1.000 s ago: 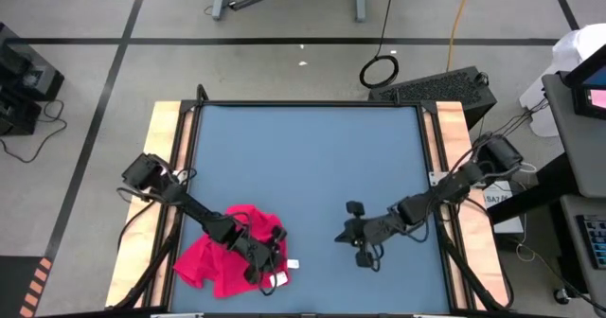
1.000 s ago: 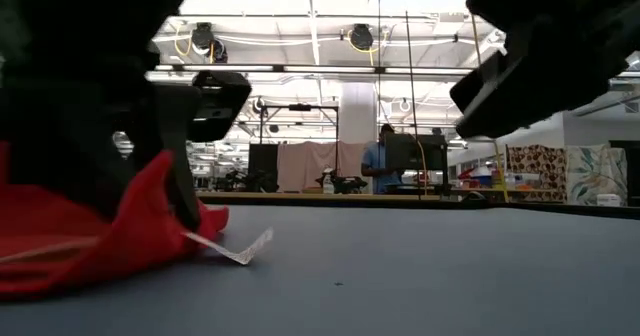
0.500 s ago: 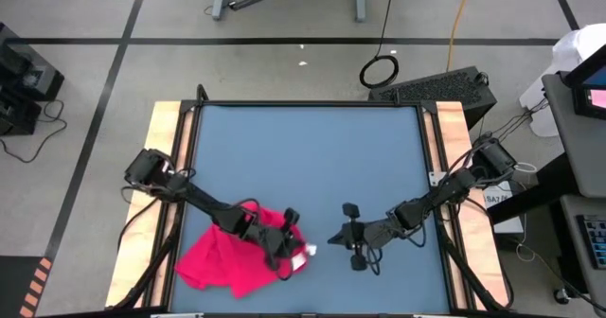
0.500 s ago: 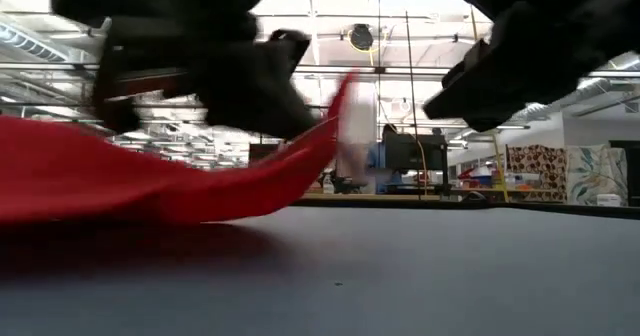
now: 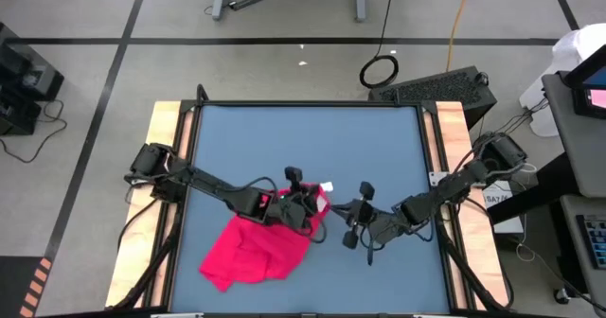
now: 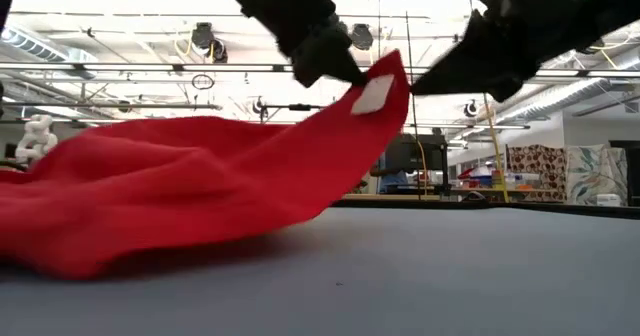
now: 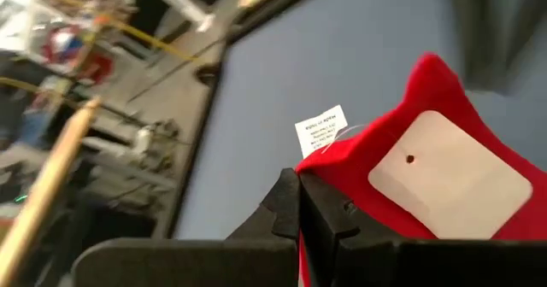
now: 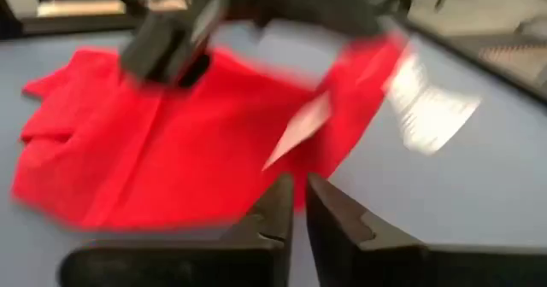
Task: Roll towel
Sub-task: Fold the red towel
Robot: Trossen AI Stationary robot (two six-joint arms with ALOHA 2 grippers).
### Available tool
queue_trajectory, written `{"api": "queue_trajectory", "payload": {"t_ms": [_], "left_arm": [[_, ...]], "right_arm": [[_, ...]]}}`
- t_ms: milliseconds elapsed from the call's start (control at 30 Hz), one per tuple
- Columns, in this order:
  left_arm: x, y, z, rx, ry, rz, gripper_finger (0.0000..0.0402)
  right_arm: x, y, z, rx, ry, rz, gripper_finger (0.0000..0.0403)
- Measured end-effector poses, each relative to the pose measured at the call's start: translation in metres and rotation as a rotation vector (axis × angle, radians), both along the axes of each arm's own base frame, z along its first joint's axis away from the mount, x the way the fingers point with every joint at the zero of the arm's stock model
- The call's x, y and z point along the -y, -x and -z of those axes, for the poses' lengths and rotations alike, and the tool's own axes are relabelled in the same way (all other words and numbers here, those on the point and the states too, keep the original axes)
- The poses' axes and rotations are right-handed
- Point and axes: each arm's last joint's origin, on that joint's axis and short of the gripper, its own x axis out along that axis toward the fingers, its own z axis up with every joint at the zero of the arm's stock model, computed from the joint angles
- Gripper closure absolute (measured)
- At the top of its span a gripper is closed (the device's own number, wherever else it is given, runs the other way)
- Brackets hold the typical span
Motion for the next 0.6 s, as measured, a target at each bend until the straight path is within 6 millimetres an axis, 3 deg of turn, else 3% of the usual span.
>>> {"api": "queue_trajectory", "payload": {"t_ms": [200,367,600], "left_arm": [[-0.003,-0.015,-0.037,0.063,-0.058,-0.011,0.0401],[-0.006,-0.022,-0.062,0.105,-0.087,-0.023,0.0401],[-0.007,-0.027,-0.108,0.106,-0.262,-0.1,0.0401]], "right_arm": [[-0.002,0.009,0.02,-0.114,-0.067,0.059,0.0297],[-0.007,0.003,0.036,-0.097,-0.082,0.083,0.024],[-0.025,-0.021,0.055,0.005,-0.087,-0.148,0.0195]]}}
